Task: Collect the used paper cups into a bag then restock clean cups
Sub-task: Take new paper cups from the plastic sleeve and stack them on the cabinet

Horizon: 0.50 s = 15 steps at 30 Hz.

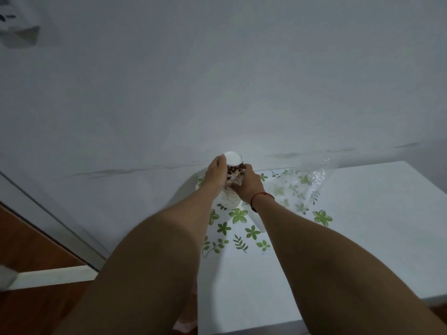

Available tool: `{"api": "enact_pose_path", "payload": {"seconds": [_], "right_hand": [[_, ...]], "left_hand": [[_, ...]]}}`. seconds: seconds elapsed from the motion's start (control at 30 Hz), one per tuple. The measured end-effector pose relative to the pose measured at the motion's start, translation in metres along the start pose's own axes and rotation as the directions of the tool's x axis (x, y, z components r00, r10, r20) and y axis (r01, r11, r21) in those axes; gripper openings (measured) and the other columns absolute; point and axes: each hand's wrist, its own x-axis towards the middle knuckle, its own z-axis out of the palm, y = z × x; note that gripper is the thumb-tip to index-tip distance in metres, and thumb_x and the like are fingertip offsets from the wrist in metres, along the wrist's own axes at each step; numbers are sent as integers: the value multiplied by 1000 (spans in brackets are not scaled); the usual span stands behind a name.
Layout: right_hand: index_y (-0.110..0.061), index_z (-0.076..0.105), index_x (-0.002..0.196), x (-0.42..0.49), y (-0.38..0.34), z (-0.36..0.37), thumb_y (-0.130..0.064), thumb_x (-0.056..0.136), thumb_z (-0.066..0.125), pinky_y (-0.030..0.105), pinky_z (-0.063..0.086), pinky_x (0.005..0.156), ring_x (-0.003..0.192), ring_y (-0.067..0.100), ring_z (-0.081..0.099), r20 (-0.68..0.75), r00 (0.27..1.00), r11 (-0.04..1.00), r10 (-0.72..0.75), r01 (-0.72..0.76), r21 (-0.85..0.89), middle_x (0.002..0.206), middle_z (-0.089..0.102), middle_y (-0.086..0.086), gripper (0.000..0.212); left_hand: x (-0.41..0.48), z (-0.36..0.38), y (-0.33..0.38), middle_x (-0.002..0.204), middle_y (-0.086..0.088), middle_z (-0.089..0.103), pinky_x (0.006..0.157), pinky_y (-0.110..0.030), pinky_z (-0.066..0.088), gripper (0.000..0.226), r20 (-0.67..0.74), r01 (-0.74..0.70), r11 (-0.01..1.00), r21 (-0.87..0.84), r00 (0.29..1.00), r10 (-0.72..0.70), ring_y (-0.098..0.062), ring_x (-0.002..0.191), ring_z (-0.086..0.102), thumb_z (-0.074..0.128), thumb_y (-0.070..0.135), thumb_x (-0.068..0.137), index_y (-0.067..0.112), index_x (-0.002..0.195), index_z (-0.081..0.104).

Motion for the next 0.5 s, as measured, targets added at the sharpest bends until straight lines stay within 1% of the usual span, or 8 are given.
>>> {"api": "enact_pose_path", "payload": {"seconds": [0.07,0.1,0.13,0.17,0.23,0.33,0.43,0.5], "right_hand": [[-8,38,135,-5,4,-7,-17,86,68,37,46,98,122,31,54,47,999,999,-12,13,-37,131,56,14,58],[-7,35,139,-8,6,-13,-18,87,67,36,43,101,127,31,50,65,998,998,-15,19,-59,136,52,15,62],[-7,30,143,-11,8,-20,-18,88,66,36,39,104,132,30,45,74,997,997,-20,26,-76,141,47,15,67],[-7,27,147,-13,9,-28,-19,89,66,34,36,107,136,29,40,68,997,995,-29,35,-92,146,43,14,71],[-8,26,149,-15,9,-49,-19,89,65,32,32,110,139,27,36,30,998,991,-62,65,-114,150,38,13,72],[-8,31,146,-14,14,-85,-19,90,65,32,31,111,139,26,36,0,997,985,-82,81,-152,149,39,12,67],[-9,33,145,-10,31,-119,-24,89,65,39,32,114,139,26,36,-22,999,977,-50,44,-208,150,38,10,66],[-9,34,145,-7,46,-139,-27,89,64,40,30,115,140,26,35,-30,999,969,-32,24,-246,151,37,8,66]], "left_hand": [[-4,-2,3,129,-18,58,104,-41,43,50,-33,-3,1000,9,999,4,-32,120,53,26,35,102,6,131,54],[-5,-2,5,128,-19,59,100,-37,44,48,-58,1,1000,21,998,0,-32,119,54,28,32,102,4,129,55],[-7,-2,8,127,-19,59,96,-35,44,47,-87,8,999,38,996,-5,-33,118,54,29,31,102,3,128,57],[-9,-1,12,126,-19,60,96,-36,43,47,-117,7,998,58,993,0,-33,118,55,30,31,102,2,127,58],[-15,3,25,130,-19,60,102,-41,43,51,-161,-13,994,108,987,30,-35,121,54,31,36,102,1,127,58],[-22,17,51,145,-16,48,112,-41,35,54,-203,-52,963,266,973,108,-33,134,44,33,40,101,6,140,48],[-32,34,71,152,-14,38,117,-40,24,54,-232,-112,866,488,939,252,-29,143,32,36,37,100,7,146,38],[-36,48,78,157,-13,29,121,-40,16,55,-219,-151,813,563,921,323,-26,148,20,37,34,100,7,147,36]]}}
